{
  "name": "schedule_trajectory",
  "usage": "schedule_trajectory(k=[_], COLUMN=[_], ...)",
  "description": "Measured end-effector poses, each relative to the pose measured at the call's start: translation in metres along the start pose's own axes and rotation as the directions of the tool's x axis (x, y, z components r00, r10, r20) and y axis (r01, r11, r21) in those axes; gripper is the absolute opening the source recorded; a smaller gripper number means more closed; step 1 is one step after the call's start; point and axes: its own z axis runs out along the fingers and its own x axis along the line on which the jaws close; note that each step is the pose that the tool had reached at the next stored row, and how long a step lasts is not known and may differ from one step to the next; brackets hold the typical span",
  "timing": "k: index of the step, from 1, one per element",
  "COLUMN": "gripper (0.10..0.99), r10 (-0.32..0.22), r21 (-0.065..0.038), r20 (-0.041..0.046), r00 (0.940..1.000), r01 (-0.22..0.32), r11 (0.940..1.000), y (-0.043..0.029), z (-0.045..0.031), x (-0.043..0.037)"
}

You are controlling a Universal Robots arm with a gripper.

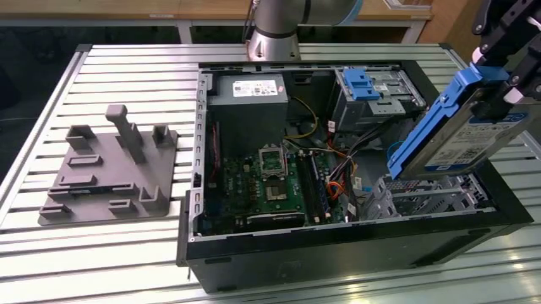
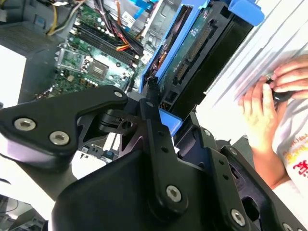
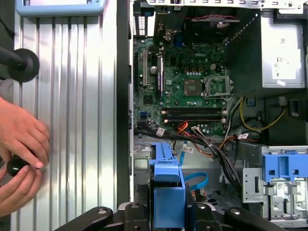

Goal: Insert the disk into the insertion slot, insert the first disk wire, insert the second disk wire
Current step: 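Insert the disk into the insertion slot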

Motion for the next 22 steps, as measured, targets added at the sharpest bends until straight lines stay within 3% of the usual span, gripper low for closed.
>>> schedule_trajectory(k=[8,16,22], gripper=[0.365,0.365,0.365], r10=[-0.003,-0.003,-0.005], r21=[-0.001,-0.001,0.01], r20=[0.0632,0.0665,0.0665], r00=[0.998,0.9978,0.9978], r01=[0.003,0.003,0.004], r11=[1.0,1.0,0.9999], y=[-0.0001,-0.0001,-0.0001], z=[-0.0002,-0.0001,-0.0002], x=[0.003,0.0031,0.0031])
